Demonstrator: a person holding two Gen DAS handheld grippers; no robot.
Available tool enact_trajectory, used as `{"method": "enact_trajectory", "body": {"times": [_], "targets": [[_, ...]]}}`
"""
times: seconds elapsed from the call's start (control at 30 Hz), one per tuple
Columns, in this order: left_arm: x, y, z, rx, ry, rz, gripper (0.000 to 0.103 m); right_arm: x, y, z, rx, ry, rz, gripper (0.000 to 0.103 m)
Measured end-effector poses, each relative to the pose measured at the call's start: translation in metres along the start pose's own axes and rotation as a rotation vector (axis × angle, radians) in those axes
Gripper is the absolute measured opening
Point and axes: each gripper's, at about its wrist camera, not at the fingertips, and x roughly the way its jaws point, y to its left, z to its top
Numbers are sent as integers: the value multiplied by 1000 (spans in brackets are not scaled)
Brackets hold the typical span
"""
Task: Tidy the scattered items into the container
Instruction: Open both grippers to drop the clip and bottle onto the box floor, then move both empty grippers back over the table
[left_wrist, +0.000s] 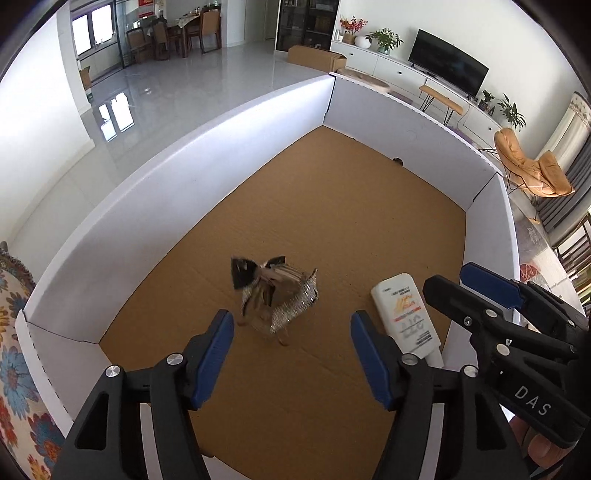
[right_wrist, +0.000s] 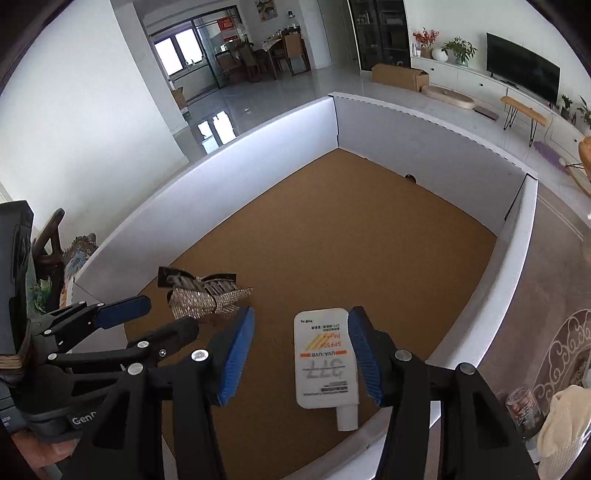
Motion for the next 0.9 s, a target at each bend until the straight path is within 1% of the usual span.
{"method": "enact_trajectory", "body": {"times": [0.1, 0.23, 0.43, 0.57, 0.73, 0.9], "targets": [[-3, -4, 1, 19, -20, 11, 67, -11, 3, -7, -1, -20, -10, 54], [-14, -11, -4, 53, -67, 26, 67, -33, 5, -16, 5, -76, 0, 54], [-40, -37, -16, 141, -149, 58, 67, -67, -6, -37, 28, -156, 10, 54], [-63, -62, -25, 197, -202, 57, 67, -93, -23, -64, 57, -194, -4, 54], [-93, -98, -36, 257, -252, 22, 67, -126, -53, -101, 103, -218, -39, 54], [-114, -137, -55, 320, -291, -4, 68, -165, -87, -138, 151, -255, -71, 54]]}}
